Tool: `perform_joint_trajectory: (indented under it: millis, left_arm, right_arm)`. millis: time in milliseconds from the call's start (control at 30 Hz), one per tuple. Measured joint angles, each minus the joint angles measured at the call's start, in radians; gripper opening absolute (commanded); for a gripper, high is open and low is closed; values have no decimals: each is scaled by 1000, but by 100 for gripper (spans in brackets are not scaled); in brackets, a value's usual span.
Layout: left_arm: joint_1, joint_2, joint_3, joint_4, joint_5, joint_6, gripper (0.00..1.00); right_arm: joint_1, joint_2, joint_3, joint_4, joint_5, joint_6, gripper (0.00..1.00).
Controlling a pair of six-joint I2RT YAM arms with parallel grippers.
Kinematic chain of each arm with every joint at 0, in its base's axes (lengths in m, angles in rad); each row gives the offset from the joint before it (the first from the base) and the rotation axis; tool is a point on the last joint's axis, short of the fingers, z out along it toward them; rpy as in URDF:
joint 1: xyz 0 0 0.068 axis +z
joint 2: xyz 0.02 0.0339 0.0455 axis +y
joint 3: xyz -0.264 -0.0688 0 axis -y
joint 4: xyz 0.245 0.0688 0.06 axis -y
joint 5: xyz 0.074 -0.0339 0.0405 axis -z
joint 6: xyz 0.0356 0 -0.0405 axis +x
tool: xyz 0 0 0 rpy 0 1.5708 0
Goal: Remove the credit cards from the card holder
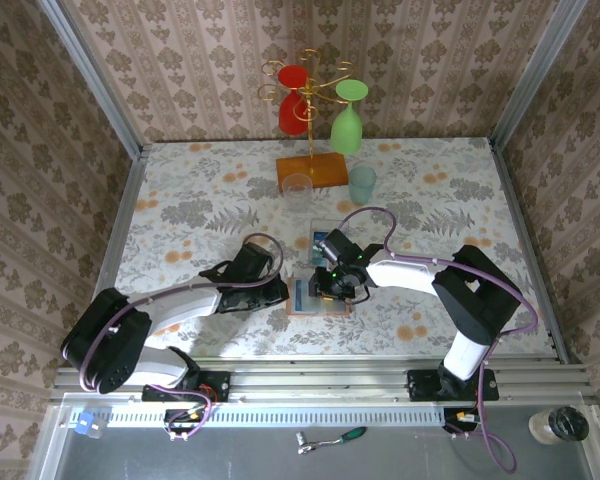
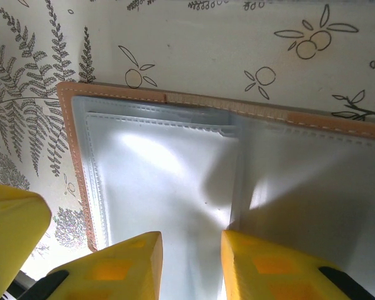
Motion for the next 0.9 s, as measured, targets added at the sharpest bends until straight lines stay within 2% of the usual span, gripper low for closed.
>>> perform_joint_trajectory:
  millis: [333,900]
  left_arm:
    - [0,74,3,123,70,-17,26]
    - [-9,157,12,259,116,-54,25]
  right_arm:
    - [0,0,0,2,0,0,30]
    - [-1,0,-13,5,0,0,29]
